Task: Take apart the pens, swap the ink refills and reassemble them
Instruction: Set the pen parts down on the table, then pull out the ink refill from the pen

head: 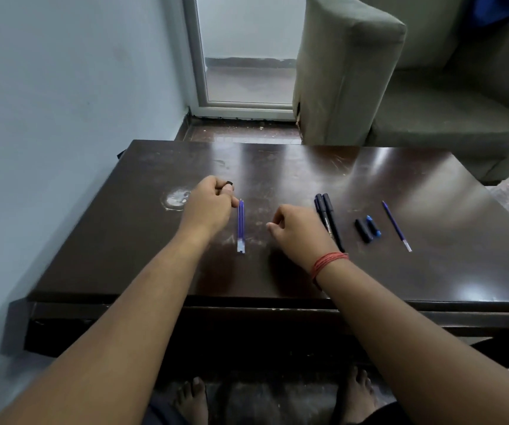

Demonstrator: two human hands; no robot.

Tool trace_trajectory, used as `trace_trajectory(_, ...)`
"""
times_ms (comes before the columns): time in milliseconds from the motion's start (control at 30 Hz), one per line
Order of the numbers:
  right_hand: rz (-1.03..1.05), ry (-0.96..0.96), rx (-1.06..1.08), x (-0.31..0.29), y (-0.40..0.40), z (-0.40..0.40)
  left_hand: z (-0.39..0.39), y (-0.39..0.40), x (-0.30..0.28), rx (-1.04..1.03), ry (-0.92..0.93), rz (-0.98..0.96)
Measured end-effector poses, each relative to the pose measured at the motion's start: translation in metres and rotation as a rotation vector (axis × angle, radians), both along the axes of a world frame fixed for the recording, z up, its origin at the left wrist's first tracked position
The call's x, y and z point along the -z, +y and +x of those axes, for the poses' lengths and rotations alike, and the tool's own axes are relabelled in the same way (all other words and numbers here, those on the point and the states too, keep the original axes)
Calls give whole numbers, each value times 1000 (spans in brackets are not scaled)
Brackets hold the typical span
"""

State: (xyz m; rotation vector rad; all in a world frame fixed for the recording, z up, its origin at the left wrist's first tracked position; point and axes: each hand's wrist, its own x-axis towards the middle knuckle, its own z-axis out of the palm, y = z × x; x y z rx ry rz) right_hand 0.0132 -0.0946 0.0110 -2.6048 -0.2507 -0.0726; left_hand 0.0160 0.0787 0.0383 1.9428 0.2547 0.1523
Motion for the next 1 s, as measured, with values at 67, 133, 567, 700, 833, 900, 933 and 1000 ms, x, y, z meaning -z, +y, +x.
trace_trajectory(67,3,19,-5,2,21,5,0,5,-2,1,-9,26)
trace_trajectory(133,4,30,-4,4,36,11,-1,7,-4,5,-16,37)
trace_trajectory(567,-57,133,41,10,56,27,-4,11,-13,9,-42,61)
trace_trajectory(700,-132,121,35,9,56,28,-4,9,-12,17,-38,60)
trace_trajectory(833,-250,124,18,3,57,28,-4,8,-12,21,-38,85)
trace_trajectory(900,-333,155,1,0,57,29,-4,7,-11,26,-36,100)
trace_trajectory(933,-388,178,-18,-2,58,31,-4,7,-11,29,-34,107)
trace_trajectory(1000,-478,229,-52,-6,57,33,-4,6,-10,33,-26,119)
